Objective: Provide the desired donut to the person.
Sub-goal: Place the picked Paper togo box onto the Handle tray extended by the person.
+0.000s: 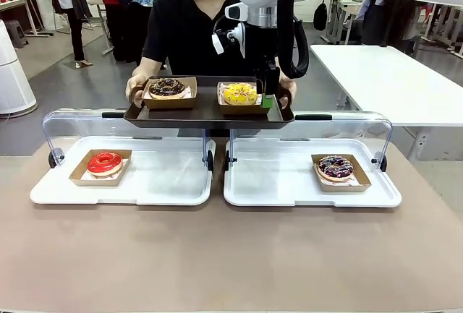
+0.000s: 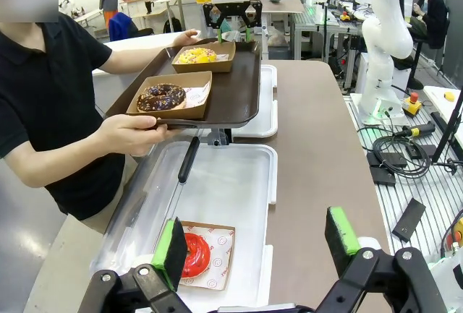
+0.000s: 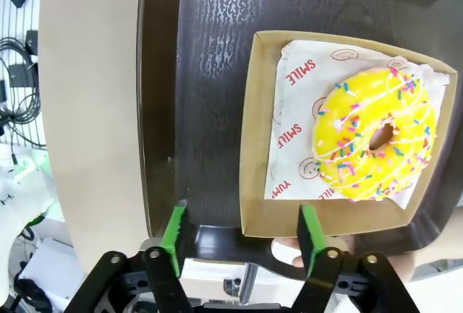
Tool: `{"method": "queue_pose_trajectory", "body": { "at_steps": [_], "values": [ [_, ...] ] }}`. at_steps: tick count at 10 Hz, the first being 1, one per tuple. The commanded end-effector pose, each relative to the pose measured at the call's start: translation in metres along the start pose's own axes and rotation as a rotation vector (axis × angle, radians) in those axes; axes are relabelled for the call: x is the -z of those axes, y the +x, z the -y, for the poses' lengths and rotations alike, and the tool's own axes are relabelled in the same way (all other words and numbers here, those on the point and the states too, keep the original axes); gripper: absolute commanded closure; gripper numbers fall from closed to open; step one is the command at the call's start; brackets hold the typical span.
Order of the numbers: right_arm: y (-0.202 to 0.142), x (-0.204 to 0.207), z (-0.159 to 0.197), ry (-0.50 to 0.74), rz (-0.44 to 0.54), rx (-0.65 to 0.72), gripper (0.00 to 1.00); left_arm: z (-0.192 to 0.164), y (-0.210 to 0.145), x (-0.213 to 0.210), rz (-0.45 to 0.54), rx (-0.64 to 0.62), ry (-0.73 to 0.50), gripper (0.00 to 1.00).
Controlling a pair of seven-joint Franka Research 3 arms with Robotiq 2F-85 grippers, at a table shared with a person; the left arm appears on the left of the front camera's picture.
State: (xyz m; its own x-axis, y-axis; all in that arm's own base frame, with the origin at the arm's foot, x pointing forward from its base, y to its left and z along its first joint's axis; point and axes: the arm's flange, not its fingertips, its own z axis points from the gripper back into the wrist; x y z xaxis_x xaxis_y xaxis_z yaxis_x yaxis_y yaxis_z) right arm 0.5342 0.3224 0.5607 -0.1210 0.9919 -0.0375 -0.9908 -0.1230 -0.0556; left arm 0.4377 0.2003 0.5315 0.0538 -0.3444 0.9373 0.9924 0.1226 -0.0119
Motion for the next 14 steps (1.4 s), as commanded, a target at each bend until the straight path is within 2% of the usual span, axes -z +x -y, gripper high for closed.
{"method": "queue_pose_trajectory", "body": {
  "at_steps": [1,6,8,10,12,14],
  "values": [
    [-0.002,-0.004,0.004,0.021,0.016,-0.016,0.0,0.0,0.001,-0.002,-0.003,-0.001,0.008,0.0],
    [-0.002,-0.005,0.003,0.03,0.019,-0.025,0.0,0.0,0.001,-0.002,-0.003,-0.001,0.008,0.0],
    [-0.017,-0.018,-0.021,-0.005,0.04,0.03,0.0,0.0,0.001,-0.002,-0.003,-0.001,0.008,0.0],
    [-0.084,-0.034,-0.061,-0.068,0.075,0.125,0.0,0.0,0.001,-0.002,-0.003,-0.001,0.008,0.0],
    [-0.148,-0.022,-0.093,-0.072,0.13,0.196,0.0,0.0,0.001,-0.002,-0.003,-0.001,0.008,0.0],
    [-0.195,-0.004,-0.103,-0.054,0.198,0.263,0.0,0.0,0.001,-0.002,-0.003,-0.001,0.008,0.0]
  ]
}}
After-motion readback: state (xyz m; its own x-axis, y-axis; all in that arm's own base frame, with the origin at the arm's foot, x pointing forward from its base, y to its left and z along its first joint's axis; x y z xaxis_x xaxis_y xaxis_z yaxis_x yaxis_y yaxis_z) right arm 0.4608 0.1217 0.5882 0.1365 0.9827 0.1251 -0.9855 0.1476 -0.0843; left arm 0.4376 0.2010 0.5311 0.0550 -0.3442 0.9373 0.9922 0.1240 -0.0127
